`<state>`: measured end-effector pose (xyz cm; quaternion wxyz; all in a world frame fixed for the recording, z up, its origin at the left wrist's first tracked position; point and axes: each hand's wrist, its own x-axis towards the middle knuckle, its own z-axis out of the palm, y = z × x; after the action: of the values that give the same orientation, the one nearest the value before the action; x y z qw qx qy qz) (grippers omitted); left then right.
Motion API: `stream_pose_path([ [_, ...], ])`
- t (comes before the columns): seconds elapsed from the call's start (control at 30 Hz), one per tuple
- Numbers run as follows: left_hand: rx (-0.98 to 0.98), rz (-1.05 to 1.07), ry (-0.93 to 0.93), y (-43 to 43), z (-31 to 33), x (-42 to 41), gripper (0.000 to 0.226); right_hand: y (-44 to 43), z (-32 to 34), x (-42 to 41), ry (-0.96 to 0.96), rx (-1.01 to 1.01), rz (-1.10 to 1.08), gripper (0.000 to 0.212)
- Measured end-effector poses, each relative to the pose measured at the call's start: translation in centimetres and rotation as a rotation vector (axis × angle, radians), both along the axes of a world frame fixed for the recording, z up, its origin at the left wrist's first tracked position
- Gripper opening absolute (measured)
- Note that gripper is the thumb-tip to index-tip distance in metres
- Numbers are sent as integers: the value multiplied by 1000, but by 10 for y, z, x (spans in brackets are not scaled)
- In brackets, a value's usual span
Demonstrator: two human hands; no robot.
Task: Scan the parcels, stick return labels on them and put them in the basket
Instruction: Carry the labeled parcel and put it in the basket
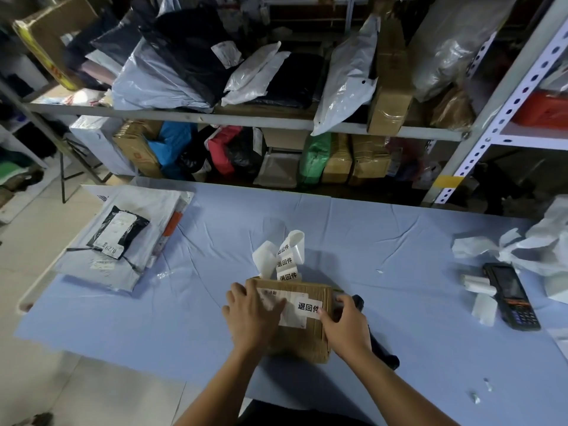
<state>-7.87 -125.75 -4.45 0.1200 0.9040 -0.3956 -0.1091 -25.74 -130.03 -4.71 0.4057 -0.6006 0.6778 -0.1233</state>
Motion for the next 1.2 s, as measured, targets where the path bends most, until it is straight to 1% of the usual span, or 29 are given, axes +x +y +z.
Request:
stream_pose_path([
  [0.07,81,103,36,7,1,7,75,2,-1,-2,-11,51,-10,46],
  [0.1,104,144,109,11,2,10,74,3,-1,-3,-15,58,-1,46],
  [0.13,100,180,208,15,2,12,66,4,-1,-3,-20,56,8,44],
  [0.2,12,242,403,23,3,13,46,6,2,-2,-23,54,15,42],
  [0.23,-52,255,465,28,4,13,42,7,3,-1,-21,55,20,41],
  [0.3,-150,255,522,42,7,15,41,9,8,3,-22,64,50,36],
  [0.43,-280,276,550,75,16,31,33,19,16,24,-60,39,132,24],
  [0.53,-356,305,541,105,25,56,29,35,26,55,-122,44,171,24],
  [0.63,-456,345,545,139,36,93,29,56,42,98,-136,20,248,26],
  [0.77,-580,431,526,193,49,160,33,92,59,173,-157,-7,327,34],
  [0.87,-667,476,574,238,58,218,39,129,67,240,-173,9,358,37],
  [0.97,-720,477,543,287,66,283,35,172,69,309,-243,72,358,30],
  [1.07,-707,478,537,331,73,347,41,208,67,374,-319,158,349,17],
  [1.2,-726,488,594,368,71,424,40,236,58,454,-353,221,352,24],
])
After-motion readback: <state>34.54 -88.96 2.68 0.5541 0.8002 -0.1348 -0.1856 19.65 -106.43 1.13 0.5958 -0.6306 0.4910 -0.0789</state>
